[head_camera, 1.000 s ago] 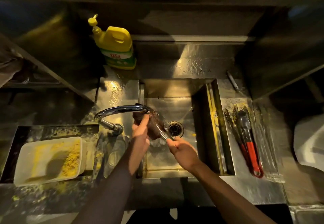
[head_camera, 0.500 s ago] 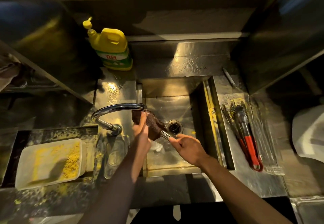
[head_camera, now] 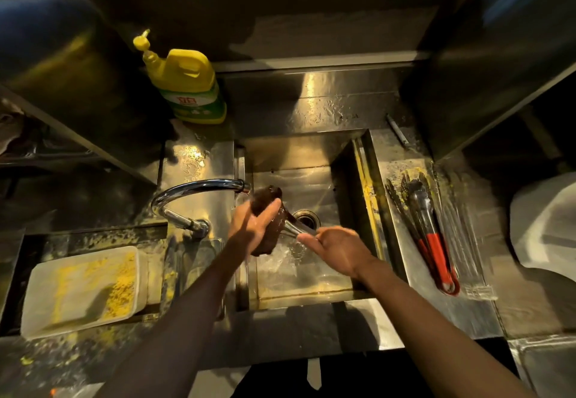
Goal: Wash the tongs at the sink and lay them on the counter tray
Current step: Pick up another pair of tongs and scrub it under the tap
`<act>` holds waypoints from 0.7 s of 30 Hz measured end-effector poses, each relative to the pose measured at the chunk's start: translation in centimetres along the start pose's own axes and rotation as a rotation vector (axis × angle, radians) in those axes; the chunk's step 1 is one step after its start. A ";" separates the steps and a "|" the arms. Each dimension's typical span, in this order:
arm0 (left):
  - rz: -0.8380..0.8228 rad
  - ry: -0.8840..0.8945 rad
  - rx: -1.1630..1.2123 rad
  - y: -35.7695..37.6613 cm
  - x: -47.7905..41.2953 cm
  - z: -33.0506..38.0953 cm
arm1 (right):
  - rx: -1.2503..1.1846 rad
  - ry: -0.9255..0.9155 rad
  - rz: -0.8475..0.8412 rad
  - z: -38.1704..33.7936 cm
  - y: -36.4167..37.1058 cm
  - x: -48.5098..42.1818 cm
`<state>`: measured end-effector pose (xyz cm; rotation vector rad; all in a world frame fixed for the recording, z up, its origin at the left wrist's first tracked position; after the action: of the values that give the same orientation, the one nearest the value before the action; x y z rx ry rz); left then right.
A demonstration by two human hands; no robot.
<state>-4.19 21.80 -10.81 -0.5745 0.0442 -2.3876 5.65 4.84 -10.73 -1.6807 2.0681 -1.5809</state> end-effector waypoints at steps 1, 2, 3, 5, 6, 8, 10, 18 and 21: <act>-0.061 0.065 -0.111 -0.1 0.0 0.3 | 0.071 -0.015 0.006 0.6 -0.4 0.0; -0.073 0.082 -0.166 -0.3 0.1 0.3 | 0.140 -0.031 0.020 1.0 -0.8 -0.1; -0.049 0.063 -0.137 -0.5 0.2 0.3 | 0.194 -0.044 0.035 1.3 -1.1 -0.1; 0.089 -0.061 0.042 -1.1 0.3 -1.3 | 0.196 -0.025 0.085 1.9 -1.8 0.3; 0.188 -0.149 0.174 -1.4 0.6 -2.0 | 0.132 0.005 0.121 2.3 -2.1 0.8; 0.277 -0.296 0.504 -1.5 0.7 -3.8 | -0.019 0.061 0.167 2.9 -2.1 1.7; 0.240 -0.339 0.779 -0.7 0.8 -3.8 | -0.069 0.057 0.178 2.3 -1.7 1.9; 0.006 -0.431 1.037 0.9 1.8 -3.9 | 0.170 -0.050 0.103 -2.1 0.6 0.5; -0.081 -0.415 1.080 1.0 1.5 -4.5 | 0.220 -0.075 0.064 -2.9 1.0 0.5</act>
<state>-6.45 19.54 -14.43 -0.4971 -1.3581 -1.9173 3.03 6.31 -9.80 -1.5575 1.8191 -1.6304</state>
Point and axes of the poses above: each hand's wrist, its own x-axis away from the middle knuckle, its own y-axis out of the palm, z = x × y, the point moved 6 cm from there along -x, towards the middle knuckle, and after that the axes turned 3 degrees about -z, right-handed, at the moved point
